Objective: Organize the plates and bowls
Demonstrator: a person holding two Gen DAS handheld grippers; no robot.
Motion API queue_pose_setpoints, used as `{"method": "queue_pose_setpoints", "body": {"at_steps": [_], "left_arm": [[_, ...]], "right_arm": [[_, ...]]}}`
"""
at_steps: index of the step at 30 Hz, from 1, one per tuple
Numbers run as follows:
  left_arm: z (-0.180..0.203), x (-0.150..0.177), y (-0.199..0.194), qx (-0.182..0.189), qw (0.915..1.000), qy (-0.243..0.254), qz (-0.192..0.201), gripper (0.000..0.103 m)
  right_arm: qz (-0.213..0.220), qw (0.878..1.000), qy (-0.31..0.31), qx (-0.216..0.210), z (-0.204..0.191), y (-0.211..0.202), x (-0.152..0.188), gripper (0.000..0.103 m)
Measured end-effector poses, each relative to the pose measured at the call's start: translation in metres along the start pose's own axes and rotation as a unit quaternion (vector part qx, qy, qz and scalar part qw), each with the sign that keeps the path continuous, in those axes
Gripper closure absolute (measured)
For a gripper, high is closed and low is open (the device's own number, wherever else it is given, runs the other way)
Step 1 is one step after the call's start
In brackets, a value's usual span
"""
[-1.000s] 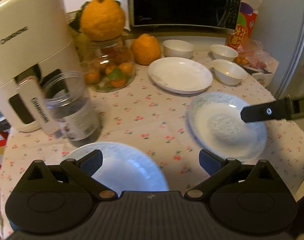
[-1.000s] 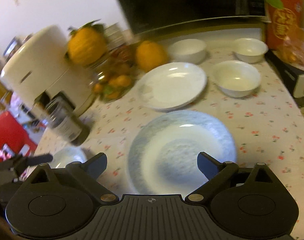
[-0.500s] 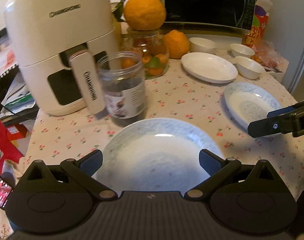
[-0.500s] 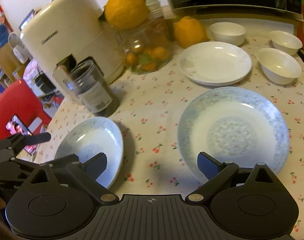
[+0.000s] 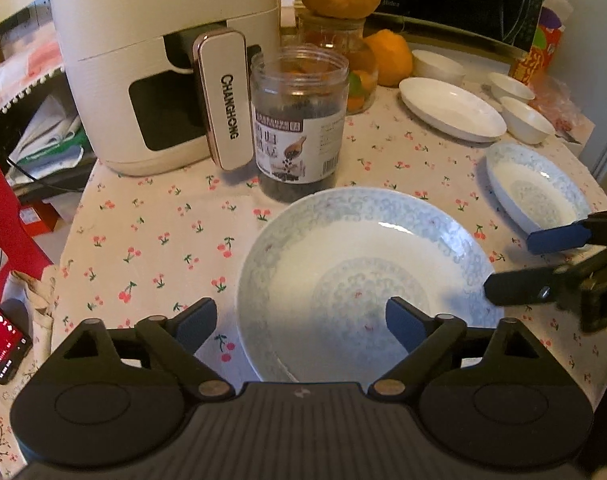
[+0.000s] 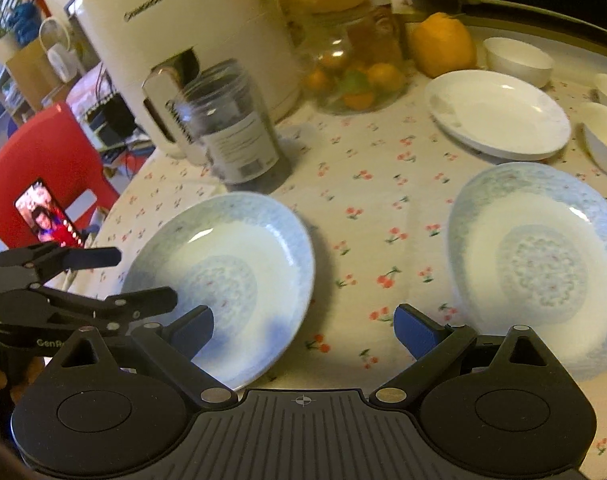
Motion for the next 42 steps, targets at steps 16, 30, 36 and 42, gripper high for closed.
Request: {"method": "queue_pose_setpoints", "body": {"at_steps": [16, 30, 36, 42], "left_arm": [[-0.010, 0.004, -0.001, 0.004, 0.9995, -0.029, -0.013, 0.052], [-0.024, 0.006, -0.001, -0.024, 0.9980, -0.054, -0.022, 0.081], [-0.023, 0.005, -0.003, -0.023, 0.9979, -0.059, -0.015, 0.083], [-0.014, -0.004, -0.006, -0.018, 0.9989, -0.043, 0.007, 0.085]], "right_arm": [[-0.011, 1.000, -0.027, 0.000, -0.027, 0.014, 0.011, 0.020], [-0.017, 0.999, -0.034, 0.012, -0.026, 0.027, 0.010, 0.076], [-0.001, 0.999, -0.046, 0.011, -0.021, 0.019, 0.005, 0.082], [0.019, 0.999, -0.042, 0.011, -0.011, 0.007, -0.002, 0.082]]}}
Point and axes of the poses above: each gripper's, at about its wrist camera, not at the fingertips, and y roughly the way its jaws point, z to its right, x to its underside, the point moved 9 cm from there along y, roughly the way its jaws point, and after that the axes turned 15 degrees about x, right-handed, at the moved point
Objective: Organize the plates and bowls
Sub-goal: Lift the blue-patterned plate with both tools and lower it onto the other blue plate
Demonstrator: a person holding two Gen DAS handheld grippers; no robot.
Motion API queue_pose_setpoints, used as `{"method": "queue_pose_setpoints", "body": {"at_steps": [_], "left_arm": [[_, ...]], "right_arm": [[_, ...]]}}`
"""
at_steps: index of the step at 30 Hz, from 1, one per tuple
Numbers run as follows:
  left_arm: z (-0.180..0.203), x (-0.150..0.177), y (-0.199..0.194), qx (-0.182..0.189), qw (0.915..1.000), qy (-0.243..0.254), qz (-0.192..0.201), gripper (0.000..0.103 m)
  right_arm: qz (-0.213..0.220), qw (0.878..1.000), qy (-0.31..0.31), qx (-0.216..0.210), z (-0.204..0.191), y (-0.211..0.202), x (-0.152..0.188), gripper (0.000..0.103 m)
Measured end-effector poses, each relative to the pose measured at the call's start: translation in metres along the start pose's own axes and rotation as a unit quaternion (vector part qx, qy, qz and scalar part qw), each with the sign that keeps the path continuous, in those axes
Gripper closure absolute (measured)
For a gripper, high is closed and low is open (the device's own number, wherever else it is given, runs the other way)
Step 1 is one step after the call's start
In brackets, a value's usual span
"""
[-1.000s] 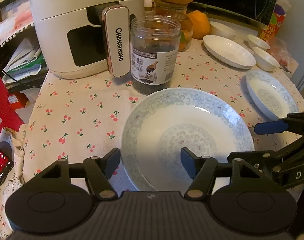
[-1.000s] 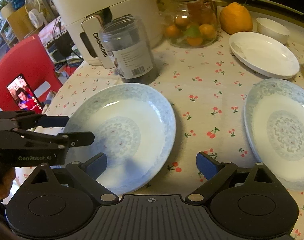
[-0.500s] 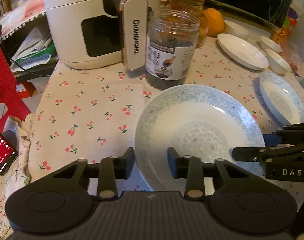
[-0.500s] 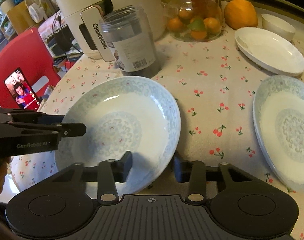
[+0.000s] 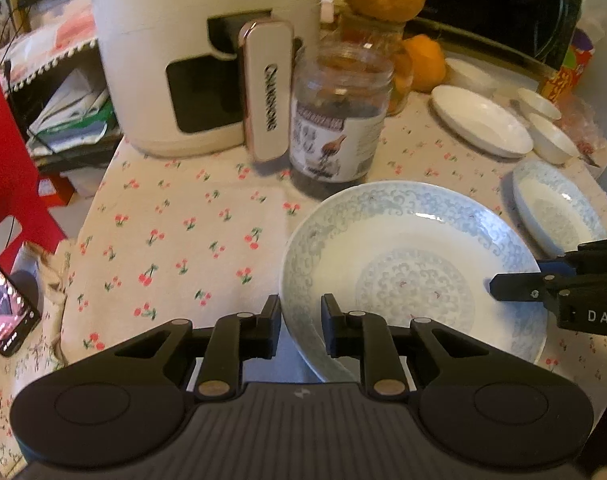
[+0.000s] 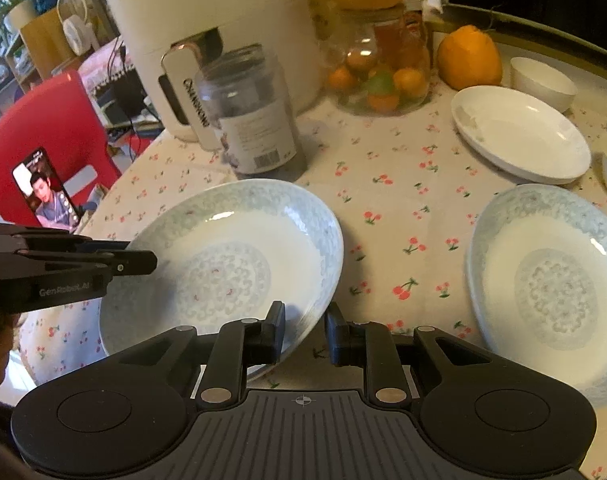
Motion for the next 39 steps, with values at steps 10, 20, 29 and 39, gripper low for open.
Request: {"method": "queue_pose_setpoints", "body": {"at_steps": [10, 20, 29, 39], "left_arm": [[0.019, -0.012, -0.002, 0.018, 0.9994, 0.009, 0.028, 0.085], [0.050, -0.029, 0.002, 0.037, 0.9980, 0.022, 0.046, 0.085], [0.088, -0.042, 0.016, 0.059, 0.9965, 0.038, 0.046, 0.085], [0.131, -0.055, 0.037, 0.079, 0.9941, 0.062, 0.041, 0.085]], "right_arm": [[0.011, 1.000, 0.017, 0.001, 0.024, -0.011, -0.006, 0.082], [0.024, 0.998, 0.049, 0.012, 0.059, -0.023, -0.016, 0.082], [0.033, 0.995, 0.086, 0.029, 0.105, -0.031, -0.024, 0.082], [0.034, 0.990, 0.128, 0.054, 0.159, -0.037, -0.021, 0.082]]}}
Point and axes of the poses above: each gripper's, at about its wrist camera, not at the fingertips, and y roughly the way its jaws point, z to its right, x to its underside, the point moved 9 cm from there along y, roughly the way its jaws point, and after that the axes turned 15 degrees about x, right-handed, at the moved point
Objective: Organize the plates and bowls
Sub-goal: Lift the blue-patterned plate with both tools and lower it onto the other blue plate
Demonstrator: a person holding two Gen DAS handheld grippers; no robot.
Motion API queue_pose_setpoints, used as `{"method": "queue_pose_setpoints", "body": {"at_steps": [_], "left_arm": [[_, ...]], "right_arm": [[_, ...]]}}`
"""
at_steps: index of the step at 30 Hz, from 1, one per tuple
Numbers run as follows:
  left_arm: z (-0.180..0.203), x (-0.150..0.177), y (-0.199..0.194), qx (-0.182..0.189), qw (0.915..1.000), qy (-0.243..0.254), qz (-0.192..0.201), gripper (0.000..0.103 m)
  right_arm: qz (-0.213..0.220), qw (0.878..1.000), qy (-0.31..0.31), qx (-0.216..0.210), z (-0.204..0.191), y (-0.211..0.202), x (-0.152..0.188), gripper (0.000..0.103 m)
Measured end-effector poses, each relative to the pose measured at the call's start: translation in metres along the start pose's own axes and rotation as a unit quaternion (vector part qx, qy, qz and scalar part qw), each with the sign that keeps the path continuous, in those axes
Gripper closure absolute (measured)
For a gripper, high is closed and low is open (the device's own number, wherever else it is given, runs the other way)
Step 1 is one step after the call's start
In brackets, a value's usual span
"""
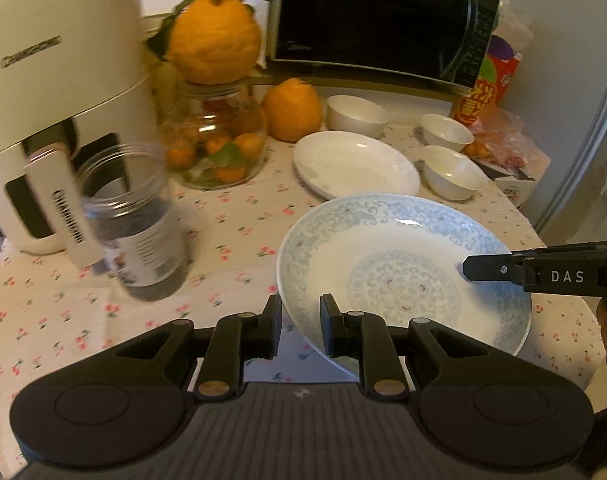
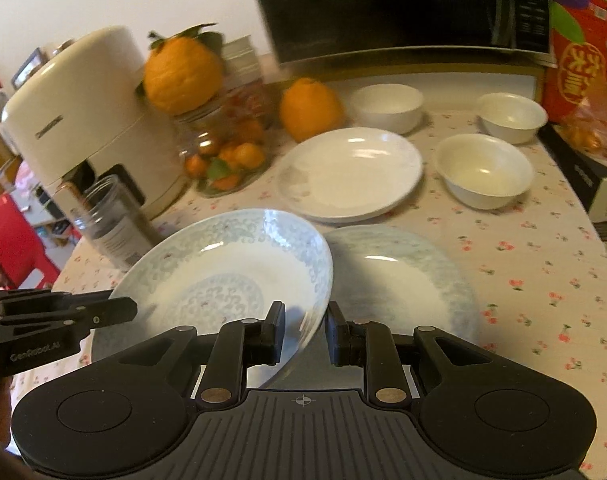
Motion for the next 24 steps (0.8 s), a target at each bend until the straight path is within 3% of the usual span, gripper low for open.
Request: {"method": "queue_pose_setpoints", "body": {"at_steps": [11, 22, 24], "left_arm": [[0.036, -0.006, 0.033, 0.012, 0.9994, 0.026, -0.017, 0.085], [0.053, 0.005, 0.061, 0.000, 0.9974, 0.052, -0.049, 0.085], [0.056, 0.006, 0.063, -0.005, 0.9969, 0.063, -0.047, 0.091]], "right_arm": [[-0.012, 0.999, 0.040, 0.033, 0.051, 0.007, 0.000, 0.082], [-0.025, 0.997, 0.045, 0.060, 0.079, 0.021, 0.006, 0.082], [-0.026, 0.997, 0.041, 0.063, 0.080, 0.023, 0.007, 0.082]]}}
Point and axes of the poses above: each gripper's, at about its wrist camera, not at the fingertips, and y roughly the way its jaws point, z to its right, x to its underside, the point moved 9 cm from there along y, roughly the way its jaws point, and after that the axes turned 15 degrees about x, right-handed, at the moved point
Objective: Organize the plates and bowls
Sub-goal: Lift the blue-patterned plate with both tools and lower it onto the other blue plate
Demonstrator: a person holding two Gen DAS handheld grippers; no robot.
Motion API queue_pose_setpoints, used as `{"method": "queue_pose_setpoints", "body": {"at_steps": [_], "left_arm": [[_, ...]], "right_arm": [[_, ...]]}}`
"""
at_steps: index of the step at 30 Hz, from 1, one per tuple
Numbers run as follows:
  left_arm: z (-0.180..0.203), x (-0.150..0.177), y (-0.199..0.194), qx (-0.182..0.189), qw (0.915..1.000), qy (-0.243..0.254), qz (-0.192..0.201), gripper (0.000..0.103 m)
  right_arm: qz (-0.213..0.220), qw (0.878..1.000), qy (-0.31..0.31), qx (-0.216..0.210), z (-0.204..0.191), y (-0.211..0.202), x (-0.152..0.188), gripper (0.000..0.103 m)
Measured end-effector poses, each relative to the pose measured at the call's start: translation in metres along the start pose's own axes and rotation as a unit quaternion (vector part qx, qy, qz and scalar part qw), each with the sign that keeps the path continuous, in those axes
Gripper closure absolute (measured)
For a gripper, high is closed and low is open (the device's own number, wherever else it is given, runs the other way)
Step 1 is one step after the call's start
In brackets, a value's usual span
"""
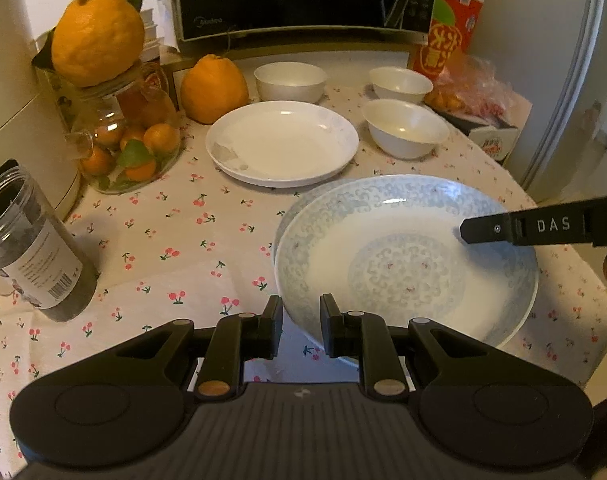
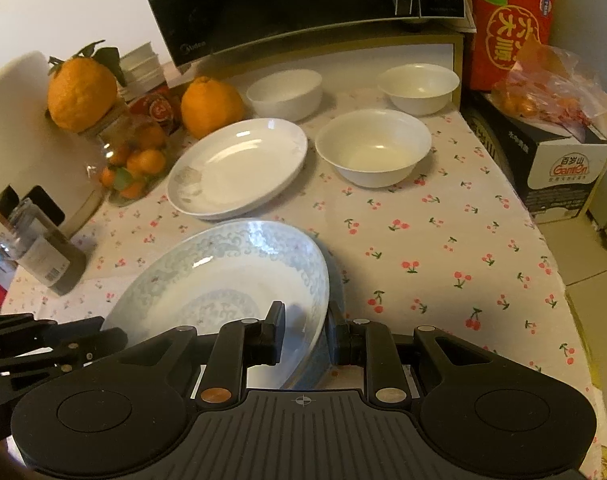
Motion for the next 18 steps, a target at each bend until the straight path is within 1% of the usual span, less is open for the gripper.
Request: {"method": "queue_pose_setpoints", "body": {"at_steps": [1, 2, 3, 5, 7, 9, 11, 12, 15, 18], "left_arm": [[0.008, -0.002, -0.001, 0.020, 0.9996, 0.016, 0.010, 0.101], [0.018, -0.006, -0.002, 0.035, 0.9989, 0.028, 0.016, 0.101], [0.026, -0.008, -0.004, 0.037, 0.9981, 0.043, 0.023, 0.101], [0.045, -0.009, -0.004, 0.027, 0.9952, 0.089, 0.029, 0.101], [0.057, -0.003, 0.002, 0.029, 0.9933, 0.110, 0.018, 0.100], [0.059, 0.001, 0.008, 0.029, 0.9939, 0.107, 0.004, 0.099], [0.055, 0.002, 0.011, 0.031, 0.9951, 0.094, 0.000, 0.097], [0.053, 0.002, 0.011, 0.032, 0.9956, 0.088, 0.001, 0.096], [0.046, -0.001, 0.007, 0.029, 0.9971, 0.070, 0.010, 0.087], [0.041, -0.003, 0.003, 0.020, 0.9979, 0.059, 0.020, 0.084]], "right_arm": [[0.001, 1.000, -0.003, 0.002, 0.000, 0.000, 0.001, 0.082], [0.004, 1.000, -0.009, 0.006, -0.001, 0.001, 0.001, 0.082], [0.007, 1.000, -0.015, 0.006, -0.003, 0.001, 0.001, 0.082], [0.006, 1.000, -0.023, 0.007, -0.007, 0.002, 0.003, 0.082], [-0.001, 1.000, -0.030, 0.007, -0.009, 0.005, 0.007, 0.082], [-0.004, 0.999, -0.035, 0.008, -0.011, 0.007, 0.010, 0.082], [-0.001, 0.999, -0.042, 0.010, -0.012, 0.006, 0.011, 0.082], [-0.002, 0.999, -0.041, 0.008, -0.011, 0.006, 0.011, 0.082], [-0.005, 0.999, -0.040, 0.006, -0.010, 0.006, 0.011, 0.082], [-0.010, 0.999, -0.046, 0.014, -0.011, 0.006, 0.012, 0.082]]}}
Point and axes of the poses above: each gripper's, at about its wrist camera, not at the fingertips, and y roughly the way its jaws point, z to its right, x to its underside, the point moved 9 cm from there along y, roughly the way its jaws point, and after that the axes turned 15 degrees about x, right-handed, at the moved point
